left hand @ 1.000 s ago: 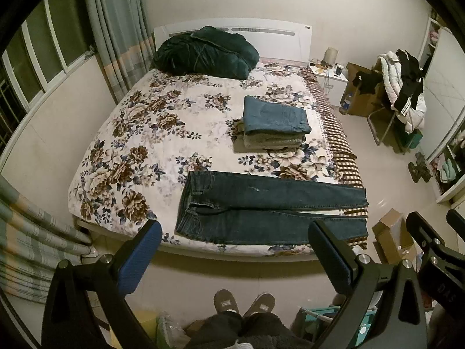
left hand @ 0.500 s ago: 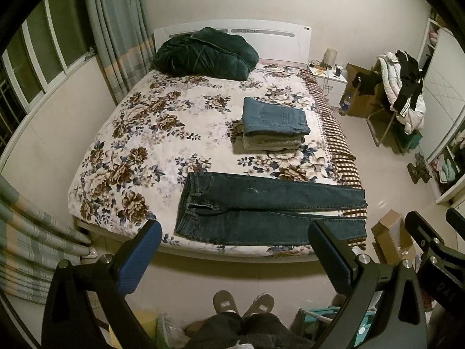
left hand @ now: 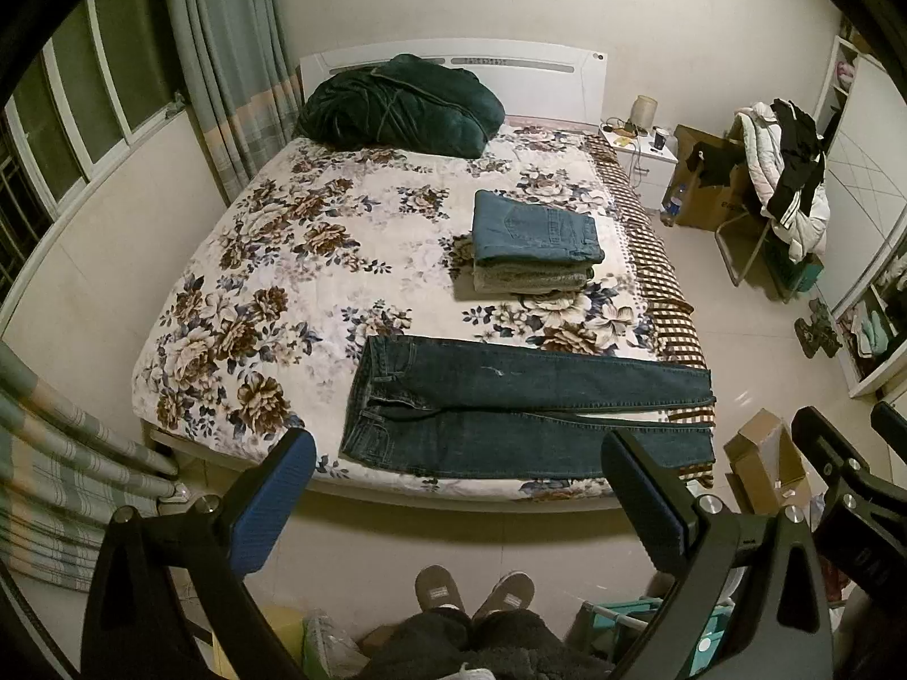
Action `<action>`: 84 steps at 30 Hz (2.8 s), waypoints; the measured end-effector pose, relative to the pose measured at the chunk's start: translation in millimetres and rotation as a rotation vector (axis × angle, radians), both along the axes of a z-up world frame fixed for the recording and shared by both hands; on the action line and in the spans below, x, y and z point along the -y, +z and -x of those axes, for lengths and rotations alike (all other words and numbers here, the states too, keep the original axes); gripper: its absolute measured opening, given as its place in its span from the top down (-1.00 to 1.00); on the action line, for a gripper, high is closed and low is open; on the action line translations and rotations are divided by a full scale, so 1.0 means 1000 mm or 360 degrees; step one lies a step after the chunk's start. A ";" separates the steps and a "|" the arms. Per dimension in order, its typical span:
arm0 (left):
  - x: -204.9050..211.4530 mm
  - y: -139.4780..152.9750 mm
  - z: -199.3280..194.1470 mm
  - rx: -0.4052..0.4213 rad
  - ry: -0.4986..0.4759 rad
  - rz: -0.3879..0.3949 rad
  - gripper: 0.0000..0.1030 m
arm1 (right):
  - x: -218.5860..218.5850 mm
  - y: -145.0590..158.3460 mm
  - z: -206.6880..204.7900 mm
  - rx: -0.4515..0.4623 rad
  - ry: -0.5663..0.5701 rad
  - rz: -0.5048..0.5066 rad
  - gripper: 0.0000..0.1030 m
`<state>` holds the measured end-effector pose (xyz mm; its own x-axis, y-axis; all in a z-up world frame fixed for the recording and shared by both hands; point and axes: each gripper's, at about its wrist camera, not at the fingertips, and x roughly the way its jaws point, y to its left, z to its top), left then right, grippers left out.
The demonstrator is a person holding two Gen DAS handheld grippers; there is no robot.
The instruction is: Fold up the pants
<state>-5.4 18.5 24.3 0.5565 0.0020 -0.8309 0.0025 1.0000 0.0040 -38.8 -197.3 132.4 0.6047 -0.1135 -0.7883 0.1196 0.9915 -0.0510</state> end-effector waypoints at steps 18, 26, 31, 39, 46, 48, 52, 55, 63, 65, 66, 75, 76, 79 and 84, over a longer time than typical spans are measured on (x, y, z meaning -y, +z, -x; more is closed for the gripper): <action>-0.001 0.012 -0.001 0.0002 0.0008 -0.0003 -1.00 | -0.002 0.003 -0.003 0.0003 0.0018 -0.0006 -1.00; 0.008 0.025 -0.011 0.0003 0.0027 -0.0007 -1.00 | -0.012 0.014 -0.001 0.0002 0.0030 -0.0004 -1.00; 0.006 0.015 -0.012 -0.0004 0.0043 -0.0007 -1.00 | -0.019 0.021 -0.001 -0.0013 0.0039 -0.0011 -1.00; 0.006 0.005 -0.018 -0.0002 0.0102 -0.0014 -1.00 | -0.013 -0.005 -0.028 -0.0053 0.0076 -0.0044 -1.00; 0.010 -0.021 -0.055 0.0007 0.0192 -0.0050 -1.00 | 0.017 -0.041 -0.066 -0.0062 0.0003 -0.0066 -1.00; 0.013 -0.038 -0.081 0.0019 0.0231 -0.0091 -1.00 | 0.031 -0.060 -0.088 -0.0074 -0.0041 -0.0068 -1.00; 0.017 -0.075 -0.125 -0.0040 0.0267 -0.0157 -1.00 | 0.057 -0.105 -0.139 -0.0110 -0.0123 -0.0057 -1.00; 0.020 -0.112 -0.167 -0.0151 0.0283 -0.0164 -1.00 | 0.073 -0.144 -0.188 -0.0190 -0.0199 -0.0060 -1.00; 0.024 -0.238 -0.305 -0.0462 0.0318 -0.0184 -1.00 | 0.116 -0.289 -0.333 -0.0419 -0.0492 -0.0194 -1.00; 0.018 -0.278 -0.341 -0.0571 0.0344 -0.0172 -1.00 | 0.127 -0.336 -0.368 -0.0496 -0.0575 -0.0207 -1.00; 0.013 -0.303 -0.359 -0.0636 0.0366 -0.0168 -1.00 | 0.136 -0.365 -0.391 -0.0548 -0.0627 -0.0221 -1.00; -0.035 -0.501 -0.460 -0.1130 0.0737 0.0003 -1.00 | 0.210 -0.579 -0.481 -0.0895 -0.0972 -0.0371 -1.00; -0.039 -0.517 -0.466 -0.1164 0.0777 0.0021 -1.00 | 0.219 -0.592 -0.477 -0.0922 -0.1008 -0.0384 -1.00; -0.055 -0.554 -0.477 -0.1227 0.0912 0.0017 -1.00 | 0.252 -0.637 -0.479 -0.0984 -0.1155 -0.0429 -1.00; -0.070 -0.584 -0.475 -0.1268 0.1034 -0.0038 -0.73 | 0.305 -0.690 -0.465 -0.1034 -0.1430 -0.0502 -1.00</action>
<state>469.4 88.9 -559.4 -0.2706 0.1274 -0.9542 -0.5283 0.8089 0.2578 426.2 -502.2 -558.0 -0.1248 -0.0400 -0.9914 0.8312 0.5414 -0.1265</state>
